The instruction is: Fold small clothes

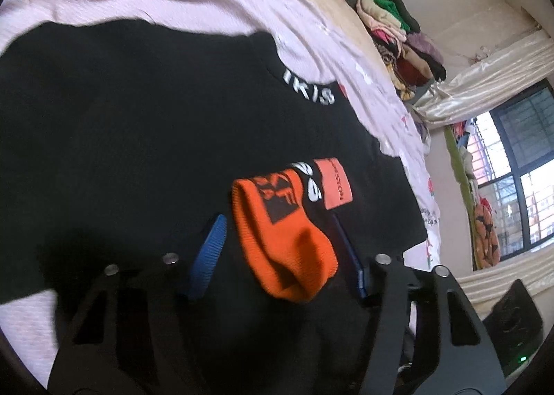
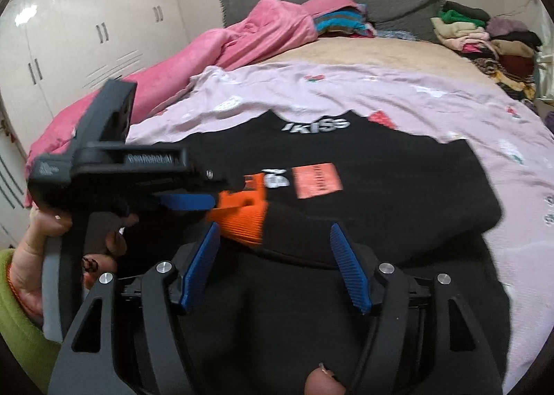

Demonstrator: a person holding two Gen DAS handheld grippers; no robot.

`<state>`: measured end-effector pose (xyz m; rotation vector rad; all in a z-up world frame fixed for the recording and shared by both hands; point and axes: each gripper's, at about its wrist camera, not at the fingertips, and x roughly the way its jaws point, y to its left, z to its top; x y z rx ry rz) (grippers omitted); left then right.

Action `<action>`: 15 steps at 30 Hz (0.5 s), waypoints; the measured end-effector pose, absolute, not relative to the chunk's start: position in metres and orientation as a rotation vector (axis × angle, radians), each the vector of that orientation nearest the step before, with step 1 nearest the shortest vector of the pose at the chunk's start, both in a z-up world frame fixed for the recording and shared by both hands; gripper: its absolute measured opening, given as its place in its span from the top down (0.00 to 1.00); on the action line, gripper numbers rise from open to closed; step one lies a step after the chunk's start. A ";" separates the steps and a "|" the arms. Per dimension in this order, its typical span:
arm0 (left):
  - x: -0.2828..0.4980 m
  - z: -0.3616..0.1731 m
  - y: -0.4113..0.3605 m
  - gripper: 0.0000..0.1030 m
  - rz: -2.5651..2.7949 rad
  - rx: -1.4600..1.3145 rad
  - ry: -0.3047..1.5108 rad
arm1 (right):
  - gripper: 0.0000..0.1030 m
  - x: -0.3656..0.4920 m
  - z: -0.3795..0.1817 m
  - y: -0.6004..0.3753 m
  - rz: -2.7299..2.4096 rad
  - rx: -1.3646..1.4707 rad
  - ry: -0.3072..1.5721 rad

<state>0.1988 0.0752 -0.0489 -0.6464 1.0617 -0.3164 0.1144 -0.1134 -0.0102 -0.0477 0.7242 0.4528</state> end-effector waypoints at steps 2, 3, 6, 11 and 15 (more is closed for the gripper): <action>0.202 -0.051 0.063 0.67 -0.305 -0.597 1.065 | 0.37 0.113 -0.007 -0.127 0.416 -0.038 0.715; 0.203 -0.050 0.057 0.80 -0.297 -0.567 1.060 | 0.37 0.113 -0.005 -0.133 0.405 -0.031 0.712; 0.201 -0.041 0.050 0.93 -0.322 -0.527 1.023 | 0.37 0.113 -0.003 -0.151 0.357 -0.021 0.708; 0.185 0.005 0.053 0.95 -0.344 -0.461 0.883 | 0.37 0.112 0.001 -0.172 0.299 0.001 0.691; 0.166 0.040 0.065 0.95 -0.337 -0.436 0.804 | 0.37 0.113 0.006 -0.181 0.276 0.014 0.672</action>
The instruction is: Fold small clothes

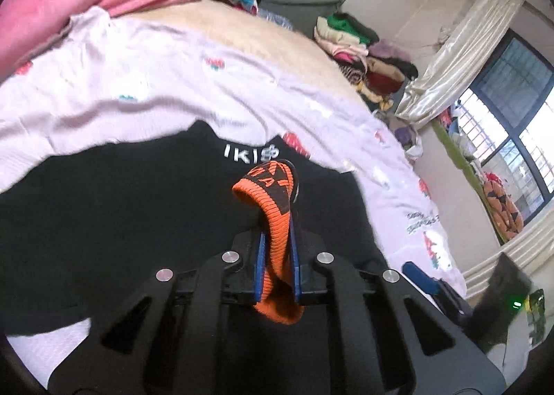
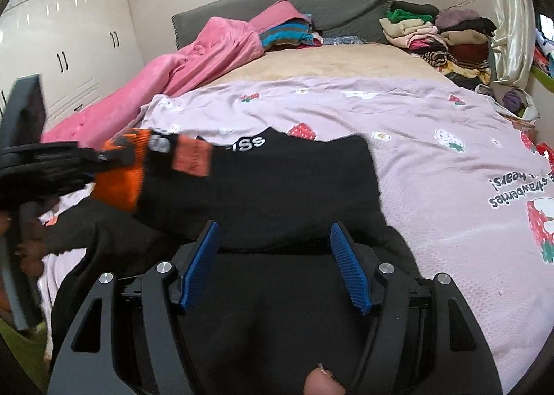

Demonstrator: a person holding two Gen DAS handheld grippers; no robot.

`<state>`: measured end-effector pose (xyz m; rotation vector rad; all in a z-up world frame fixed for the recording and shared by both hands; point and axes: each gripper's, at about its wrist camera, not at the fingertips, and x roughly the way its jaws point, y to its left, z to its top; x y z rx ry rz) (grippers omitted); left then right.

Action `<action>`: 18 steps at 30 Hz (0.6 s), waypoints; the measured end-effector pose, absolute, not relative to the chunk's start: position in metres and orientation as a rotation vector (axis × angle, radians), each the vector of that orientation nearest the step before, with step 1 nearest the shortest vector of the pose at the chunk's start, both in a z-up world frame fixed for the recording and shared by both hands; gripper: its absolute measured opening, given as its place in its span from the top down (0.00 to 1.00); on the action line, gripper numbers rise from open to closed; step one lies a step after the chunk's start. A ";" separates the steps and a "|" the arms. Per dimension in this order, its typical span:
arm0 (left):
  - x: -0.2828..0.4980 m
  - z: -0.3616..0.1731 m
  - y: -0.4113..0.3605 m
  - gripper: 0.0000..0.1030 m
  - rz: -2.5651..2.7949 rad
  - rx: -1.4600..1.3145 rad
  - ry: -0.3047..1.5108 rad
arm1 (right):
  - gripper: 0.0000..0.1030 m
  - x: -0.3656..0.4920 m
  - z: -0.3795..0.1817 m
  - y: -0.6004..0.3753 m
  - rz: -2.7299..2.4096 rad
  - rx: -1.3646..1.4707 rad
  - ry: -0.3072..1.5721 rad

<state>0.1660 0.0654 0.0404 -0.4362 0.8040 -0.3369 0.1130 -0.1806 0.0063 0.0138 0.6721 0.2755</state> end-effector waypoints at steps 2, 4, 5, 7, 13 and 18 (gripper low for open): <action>0.161 0.043 0.073 0.95 -0.327 -0.436 0.808 | 0.37 0.114 0.008 -0.181 0.268 0.013 0.666; 0.163 0.037 0.075 0.95 -0.307 -0.430 0.829 | 0.37 0.116 0.007 -0.180 0.255 0.012 0.663; 0.164 0.033 0.077 0.95 -0.293 -0.429 0.840 | 0.37 0.119 0.006 -0.179 0.244 0.009 0.666; 0.168 0.022 0.081 0.95 -0.267 -0.437 0.872 | 0.37 0.123 0.004 -0.179 0.227 0.001 0.677; 0.165 0.011 0.097 0.94 -0.220 -0.417 0.915 | 0.37 0.141 -0.005 -0.179 0.180 -0.019 0.713; 0.163 0.010 0.105 0.88 -0.142 -0.368 0.910 | 0.37 0.159 -0.012 -0.176 0.168 -0.028 0.751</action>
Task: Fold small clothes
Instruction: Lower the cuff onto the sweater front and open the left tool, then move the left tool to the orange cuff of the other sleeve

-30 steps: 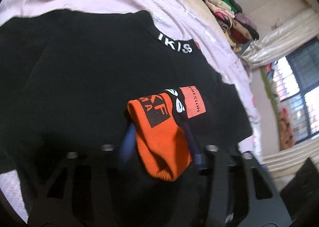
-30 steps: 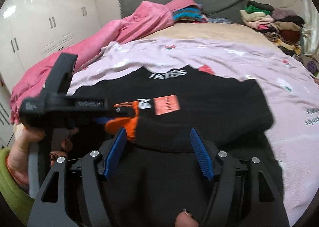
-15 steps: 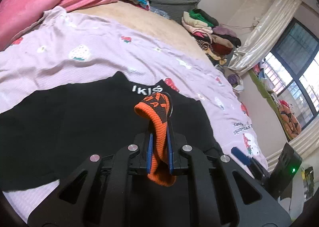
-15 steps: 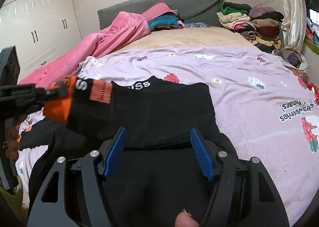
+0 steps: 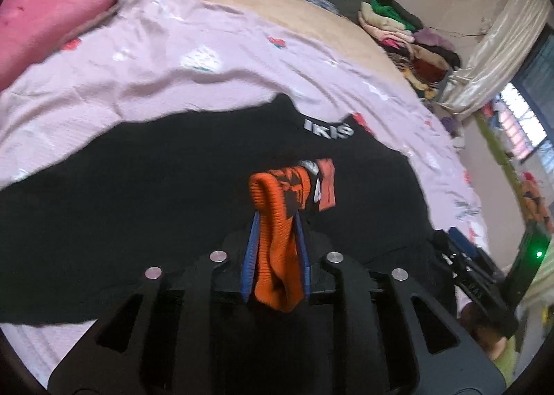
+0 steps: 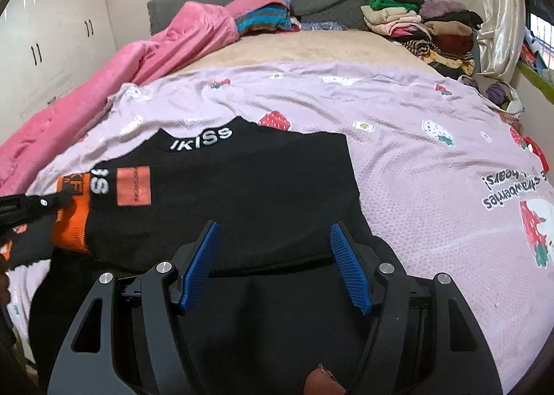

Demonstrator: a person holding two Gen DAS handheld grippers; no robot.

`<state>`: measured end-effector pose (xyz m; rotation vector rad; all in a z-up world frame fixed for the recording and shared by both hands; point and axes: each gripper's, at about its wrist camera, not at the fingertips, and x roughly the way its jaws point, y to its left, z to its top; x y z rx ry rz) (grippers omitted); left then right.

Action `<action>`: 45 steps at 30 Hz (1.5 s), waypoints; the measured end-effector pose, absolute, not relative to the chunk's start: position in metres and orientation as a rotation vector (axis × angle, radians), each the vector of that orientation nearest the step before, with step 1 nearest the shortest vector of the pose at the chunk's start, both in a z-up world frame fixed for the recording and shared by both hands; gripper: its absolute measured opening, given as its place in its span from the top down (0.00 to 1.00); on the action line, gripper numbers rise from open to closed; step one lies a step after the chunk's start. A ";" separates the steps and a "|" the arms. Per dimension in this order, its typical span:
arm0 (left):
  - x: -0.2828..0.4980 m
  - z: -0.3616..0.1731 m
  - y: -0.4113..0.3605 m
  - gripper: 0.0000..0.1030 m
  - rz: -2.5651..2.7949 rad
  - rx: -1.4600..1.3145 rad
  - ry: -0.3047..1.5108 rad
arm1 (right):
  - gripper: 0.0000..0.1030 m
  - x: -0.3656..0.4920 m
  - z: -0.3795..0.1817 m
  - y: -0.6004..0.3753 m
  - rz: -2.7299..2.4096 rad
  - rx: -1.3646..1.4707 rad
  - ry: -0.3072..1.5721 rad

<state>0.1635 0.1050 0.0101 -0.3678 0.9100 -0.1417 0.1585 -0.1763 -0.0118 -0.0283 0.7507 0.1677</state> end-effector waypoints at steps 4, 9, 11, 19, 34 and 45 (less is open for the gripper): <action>0.164 0.016 0.117 0.88 -0.103 -0.369 0.882 | 0.37 0.170 -0.017 -0.168 0.182 -0.057 0.771; 0.167 0.005 0.095 0.84 -0.135 -0.306 0.922 | 0.36 0.182 -0.027 -0.156 0.209 -0.095 0.811; 0.170 -0.007 0.084 0.82 -0.142 -0.282 0.966 | 0.36 0.187 -0.032 -0.153 0.206 -0.105 0.834; 0.168 -0.033 0.086 0.68 -0.094 -0.251 1.035 | 0.36 0.191 -0.052 -0.158 0.180 -0.103 0.910; 0.121 0.014 0.116 0.10 0.045 -0.225 0.904 | 0.06 0.143 -0.002 -0.133 0.303 -0.085 0.752; 0.087 0.023 0.149 0.09 0.133 -0.283 0.869 | 0.04 0.124 0.013 -0.100 0.362 -0.121 0.708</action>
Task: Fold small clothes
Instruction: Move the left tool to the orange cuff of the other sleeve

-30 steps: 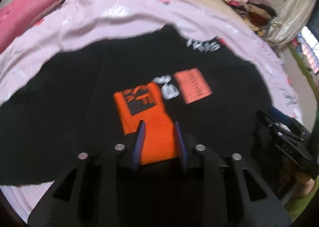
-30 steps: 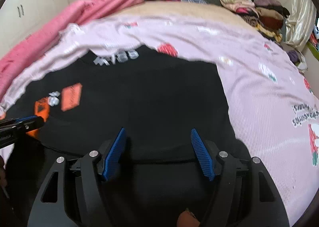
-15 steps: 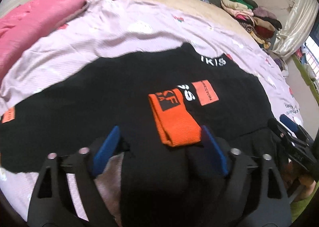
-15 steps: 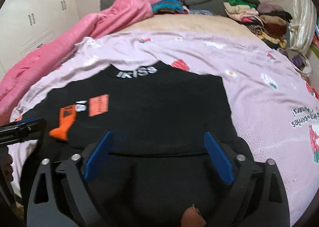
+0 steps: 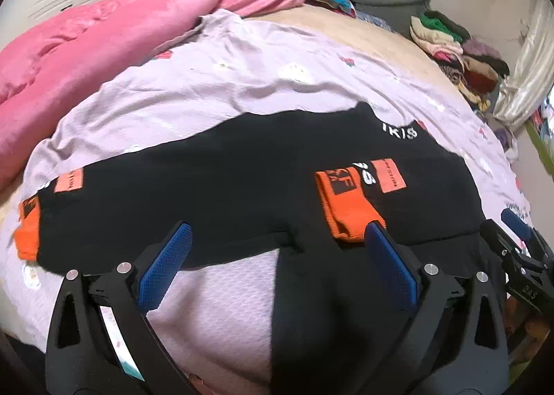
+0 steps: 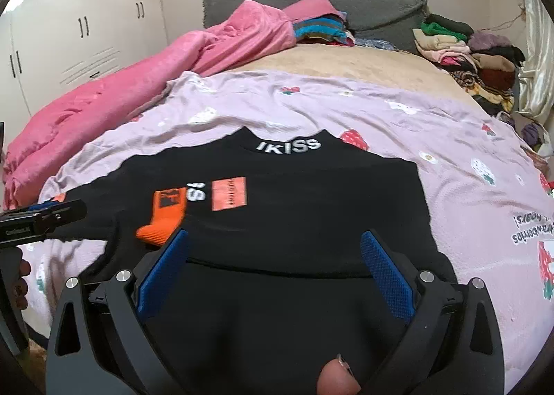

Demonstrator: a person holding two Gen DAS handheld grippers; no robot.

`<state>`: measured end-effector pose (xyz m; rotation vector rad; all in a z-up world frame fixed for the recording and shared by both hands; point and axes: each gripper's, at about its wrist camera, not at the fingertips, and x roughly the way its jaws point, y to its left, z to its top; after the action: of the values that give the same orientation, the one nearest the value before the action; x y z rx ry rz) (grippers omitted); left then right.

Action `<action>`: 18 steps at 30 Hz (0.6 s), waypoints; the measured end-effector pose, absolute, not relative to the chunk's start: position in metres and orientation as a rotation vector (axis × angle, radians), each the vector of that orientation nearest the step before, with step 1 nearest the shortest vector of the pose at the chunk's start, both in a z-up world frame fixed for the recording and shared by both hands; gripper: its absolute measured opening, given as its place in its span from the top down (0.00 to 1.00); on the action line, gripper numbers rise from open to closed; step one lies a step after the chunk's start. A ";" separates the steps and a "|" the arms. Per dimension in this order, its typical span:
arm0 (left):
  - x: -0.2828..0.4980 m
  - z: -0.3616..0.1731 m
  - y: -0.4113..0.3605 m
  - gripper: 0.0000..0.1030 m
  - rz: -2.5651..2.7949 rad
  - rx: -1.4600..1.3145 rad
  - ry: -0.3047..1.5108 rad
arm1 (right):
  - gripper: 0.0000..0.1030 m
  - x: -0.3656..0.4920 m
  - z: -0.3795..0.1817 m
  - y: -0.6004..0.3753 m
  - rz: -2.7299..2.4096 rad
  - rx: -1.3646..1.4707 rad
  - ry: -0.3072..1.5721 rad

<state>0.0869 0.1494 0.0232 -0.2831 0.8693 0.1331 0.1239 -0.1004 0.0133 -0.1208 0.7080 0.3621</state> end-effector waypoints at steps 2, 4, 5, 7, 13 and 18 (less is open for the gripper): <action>0.081 0.025 0.156 0.09 0.156 -0.291 0.860 | 0.04 0.121 0.016 -0.093 0.380 -0.123 0.704; 0.073 0.026 0.165 0.09 0.184 -0.297 0.852 | 0.04 0.117 0.019 -0.084 0.399 -0.136 0.698; 0.070 0.026 0.168 0.09 0.193 -0.299 0.849 | 0.04 0.115 0.020 -0.080 0.409 -0.142 0.695; 0.063 0.026 0.178 0.09 0.216 -0.311 0.844 | 0.04 0.110 0.024 -0.069 0.431 -0.158 0.687; 0.044 0.029 0.208 0.09 0.282 -0.362 0.818 | 0.04 0.099 0.034 -0.042 0.484 -0.176 0.661; 0.028 0.029 0.232 0.09 0.346 -0.391 0.811 | 0.04 0.090 0.038 -0.015 0.532 -0.201 0.648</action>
<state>0.0282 0.2324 0.0291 -0.3910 0.8114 0.3462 0.0899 -0.0151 0.0381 -0.2010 0.6483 0.5320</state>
